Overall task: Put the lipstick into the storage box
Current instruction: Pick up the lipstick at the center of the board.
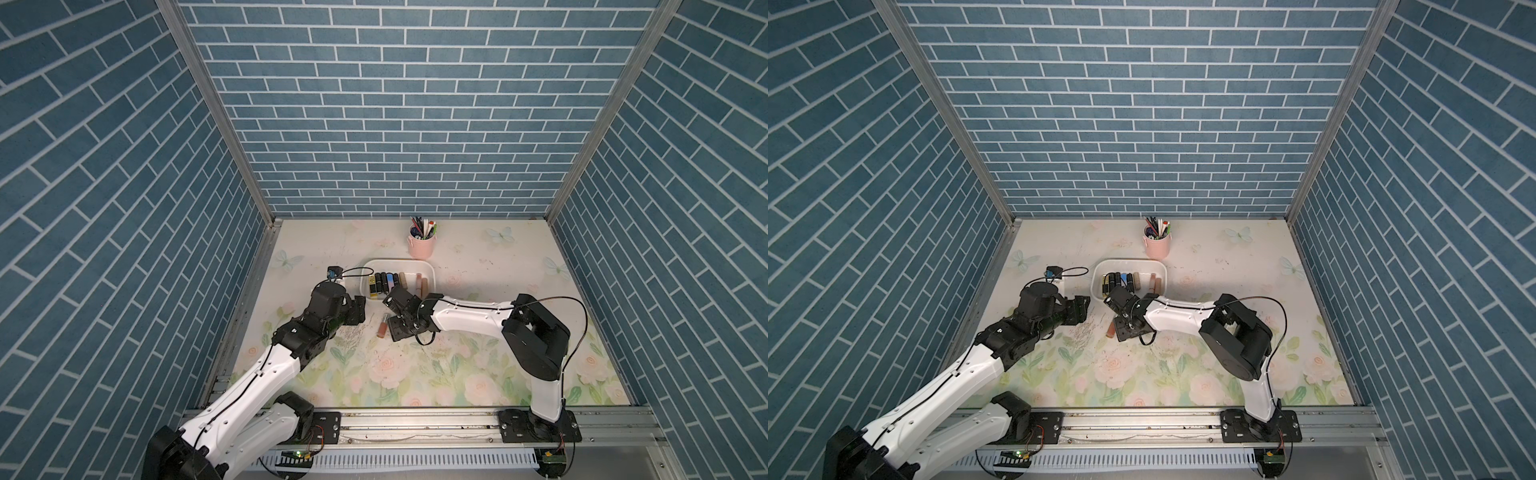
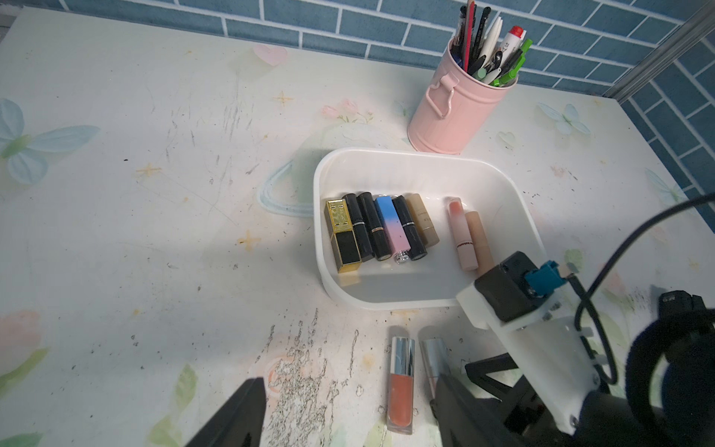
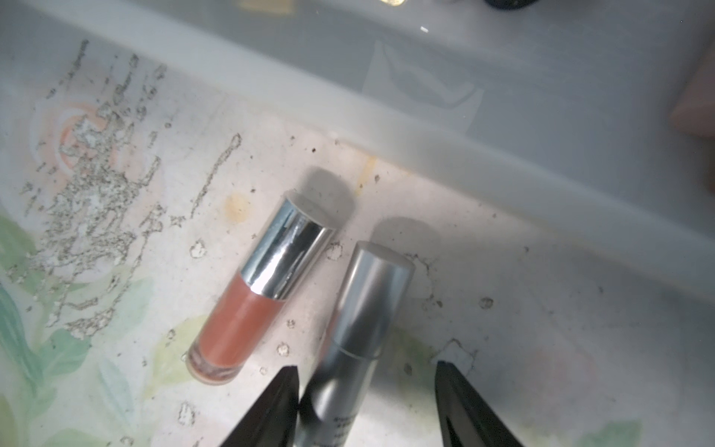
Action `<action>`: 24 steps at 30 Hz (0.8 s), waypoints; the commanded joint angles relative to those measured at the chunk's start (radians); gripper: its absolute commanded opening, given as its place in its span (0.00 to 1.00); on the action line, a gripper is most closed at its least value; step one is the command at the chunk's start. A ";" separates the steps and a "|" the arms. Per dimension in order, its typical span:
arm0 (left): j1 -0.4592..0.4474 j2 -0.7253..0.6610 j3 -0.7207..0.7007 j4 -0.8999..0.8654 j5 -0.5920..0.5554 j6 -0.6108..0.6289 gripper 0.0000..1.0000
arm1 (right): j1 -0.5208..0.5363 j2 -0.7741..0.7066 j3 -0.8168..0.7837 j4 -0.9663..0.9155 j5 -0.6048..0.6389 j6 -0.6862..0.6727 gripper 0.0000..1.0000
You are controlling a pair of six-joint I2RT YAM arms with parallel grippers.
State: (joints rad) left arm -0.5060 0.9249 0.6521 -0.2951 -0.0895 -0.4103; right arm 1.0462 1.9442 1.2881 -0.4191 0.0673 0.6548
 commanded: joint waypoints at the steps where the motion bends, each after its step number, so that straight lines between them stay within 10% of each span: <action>1: 0.006 0.002 -0.025 0.003 0.008 0.006 0.75 | -0.003 -0.007 -0.012 -0.027 0.018 0.005 0.59; 24: 0.009 0.028 -0.035 0.017 0.031 0.001 0.75 | -0.003 0.034 -0.016 -0.040 0.022 -0.017 0.45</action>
State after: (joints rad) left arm -0.5030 0.9543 0.6254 -0.2848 -0.0620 -0.4107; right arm 1.0462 1.9549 1.2804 -0.4278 0.0681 0.6521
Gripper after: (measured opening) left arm 0.749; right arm 0.451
